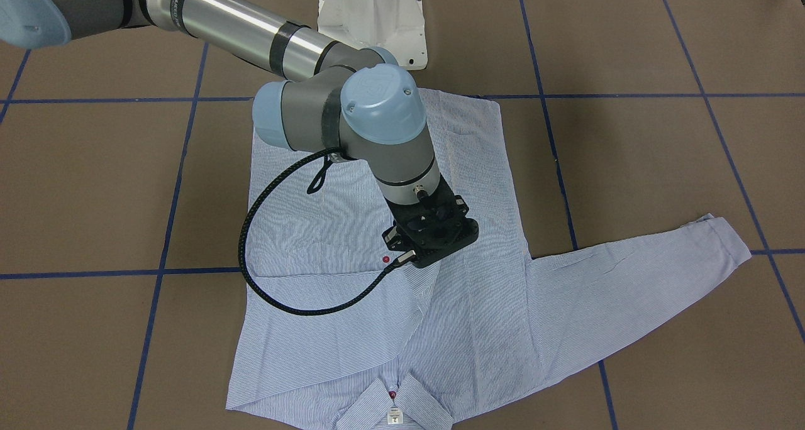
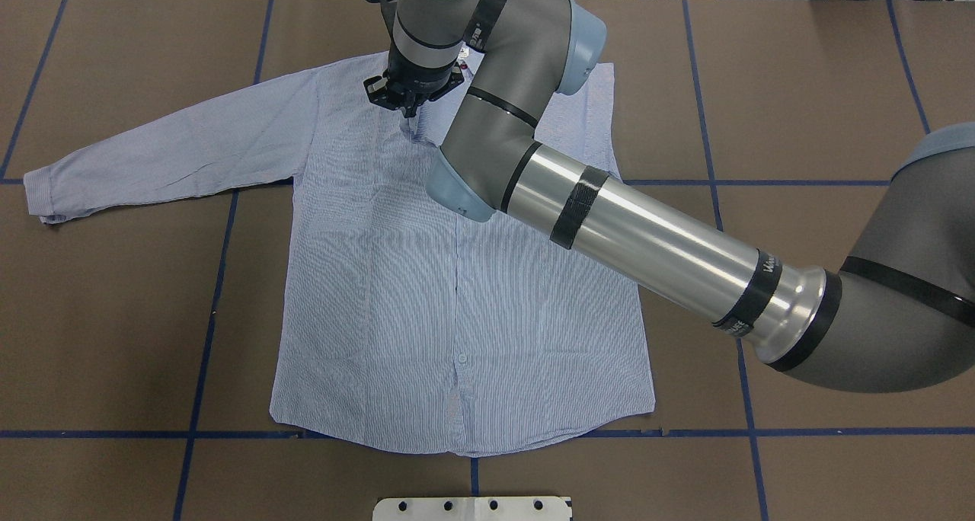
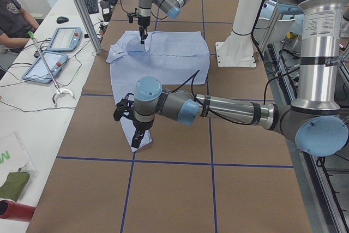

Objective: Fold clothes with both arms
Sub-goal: 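Lay the sleeve across the chest below the collar and open the right gripper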

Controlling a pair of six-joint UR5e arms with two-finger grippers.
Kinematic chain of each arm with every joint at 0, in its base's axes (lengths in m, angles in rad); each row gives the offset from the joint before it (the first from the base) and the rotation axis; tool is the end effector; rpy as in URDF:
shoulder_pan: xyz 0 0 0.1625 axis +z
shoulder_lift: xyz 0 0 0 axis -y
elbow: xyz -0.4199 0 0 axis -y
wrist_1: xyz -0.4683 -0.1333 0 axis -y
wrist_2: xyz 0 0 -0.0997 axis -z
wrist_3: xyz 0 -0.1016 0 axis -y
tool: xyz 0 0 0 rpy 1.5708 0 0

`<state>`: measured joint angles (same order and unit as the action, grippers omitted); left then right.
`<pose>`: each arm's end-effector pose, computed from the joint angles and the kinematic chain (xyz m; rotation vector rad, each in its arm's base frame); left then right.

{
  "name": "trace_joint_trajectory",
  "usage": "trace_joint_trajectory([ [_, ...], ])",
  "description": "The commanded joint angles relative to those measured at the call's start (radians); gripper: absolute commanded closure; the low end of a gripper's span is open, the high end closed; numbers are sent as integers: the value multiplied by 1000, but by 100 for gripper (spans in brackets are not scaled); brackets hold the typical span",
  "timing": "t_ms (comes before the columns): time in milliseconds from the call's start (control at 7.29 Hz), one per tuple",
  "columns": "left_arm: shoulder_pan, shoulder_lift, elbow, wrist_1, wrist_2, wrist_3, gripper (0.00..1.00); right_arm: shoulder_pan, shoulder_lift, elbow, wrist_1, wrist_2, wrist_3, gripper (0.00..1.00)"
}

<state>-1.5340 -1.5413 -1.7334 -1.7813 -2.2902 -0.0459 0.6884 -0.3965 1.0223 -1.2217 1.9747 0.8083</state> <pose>-0.0453 -0.5734 0.5584 0.2989 0.7251 0.1149 -0.6358 -0.6440 0.0203 0.3605 -0.9669 -0.2642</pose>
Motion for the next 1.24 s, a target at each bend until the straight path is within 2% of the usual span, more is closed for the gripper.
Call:
trace_joint_trajectory([
  [0, 0, 0, 0, 0, 0, 0, 1, -42, 77, -102, 5, -91, 0, 100],
  [137, 0, 0, -1, 0, 0, -2, 1, -64, 77, -108, 57, -138, 0, 100],
  [274, 0, 0, -2, 0, 0, -3, 1, -108, 77, -102, 85, -257, 2, 2],
  [823, 0, 1, 3, 0, 0, -5, 1, -124, 81, -58, 77, -277, 83, 0],
  [961, 0, -2, 8, -3, -2, -20, 1, -122, 77, -27, 42, -266, 104, 0],
  [1098, 9, -3, 11, -41, 0, -93, 1, -119, 71, 37, -60, -235, 124, 0],
])
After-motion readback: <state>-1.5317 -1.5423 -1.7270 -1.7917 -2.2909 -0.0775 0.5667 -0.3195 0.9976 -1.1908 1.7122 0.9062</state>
